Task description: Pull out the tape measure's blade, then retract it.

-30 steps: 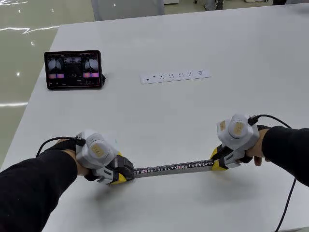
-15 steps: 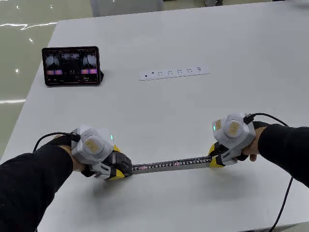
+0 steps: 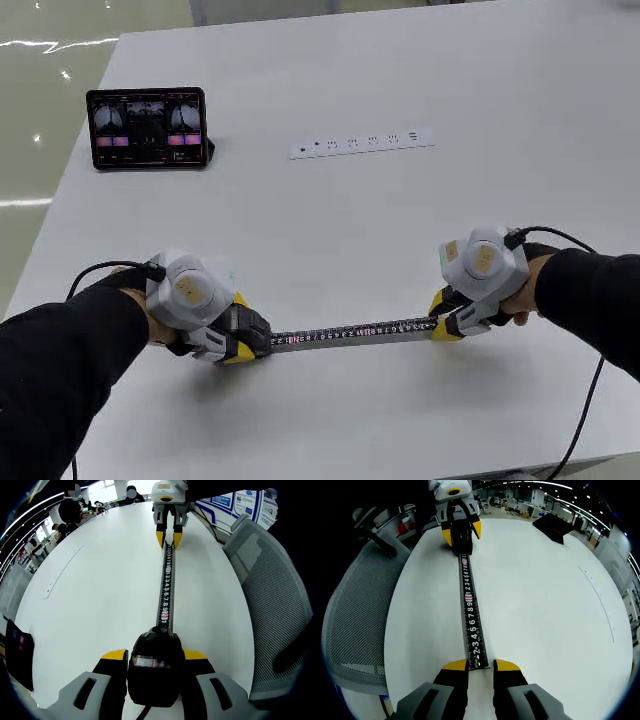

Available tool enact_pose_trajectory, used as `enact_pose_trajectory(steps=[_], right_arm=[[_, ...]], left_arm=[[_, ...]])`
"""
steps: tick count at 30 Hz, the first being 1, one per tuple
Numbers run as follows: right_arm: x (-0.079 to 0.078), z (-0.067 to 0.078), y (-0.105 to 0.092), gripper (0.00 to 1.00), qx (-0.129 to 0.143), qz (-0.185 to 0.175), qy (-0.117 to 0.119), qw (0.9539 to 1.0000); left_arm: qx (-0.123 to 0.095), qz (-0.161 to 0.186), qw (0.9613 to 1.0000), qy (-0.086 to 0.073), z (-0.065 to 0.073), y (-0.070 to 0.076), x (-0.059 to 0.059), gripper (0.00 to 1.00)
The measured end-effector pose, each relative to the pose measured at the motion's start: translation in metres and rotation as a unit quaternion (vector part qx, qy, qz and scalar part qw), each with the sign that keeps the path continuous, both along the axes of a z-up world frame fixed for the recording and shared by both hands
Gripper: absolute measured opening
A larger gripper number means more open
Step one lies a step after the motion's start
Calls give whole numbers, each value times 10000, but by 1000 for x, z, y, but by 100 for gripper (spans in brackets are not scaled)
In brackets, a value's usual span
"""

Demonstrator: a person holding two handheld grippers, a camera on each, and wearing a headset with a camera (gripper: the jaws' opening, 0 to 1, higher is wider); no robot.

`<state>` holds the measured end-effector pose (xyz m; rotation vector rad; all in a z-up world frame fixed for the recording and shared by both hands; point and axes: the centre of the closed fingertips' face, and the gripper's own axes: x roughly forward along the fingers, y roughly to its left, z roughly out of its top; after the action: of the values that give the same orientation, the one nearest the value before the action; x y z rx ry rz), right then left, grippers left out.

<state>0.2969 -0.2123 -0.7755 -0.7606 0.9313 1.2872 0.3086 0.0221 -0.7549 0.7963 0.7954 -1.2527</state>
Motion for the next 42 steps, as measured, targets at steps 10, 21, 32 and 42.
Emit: enact_pose_trajectory(steps=[10,21,32,42], right_arm=[[0,9,1,24,-15,-53,13,10000],[-4,11,-4,28,-128,-128,33,9998],[-2,15,-3,39,-94,-319,43,9994],[-4,15,-10,48,-116,-472,138,9987]], left_arm=[[122,-5,9999,-21,6,8,2,40],[-92,-42,9998,145,19,4,-6,50],[-196,80,9998,62,23,7,-4,60],[-279,151,9993,199,26,7,-10,70]])
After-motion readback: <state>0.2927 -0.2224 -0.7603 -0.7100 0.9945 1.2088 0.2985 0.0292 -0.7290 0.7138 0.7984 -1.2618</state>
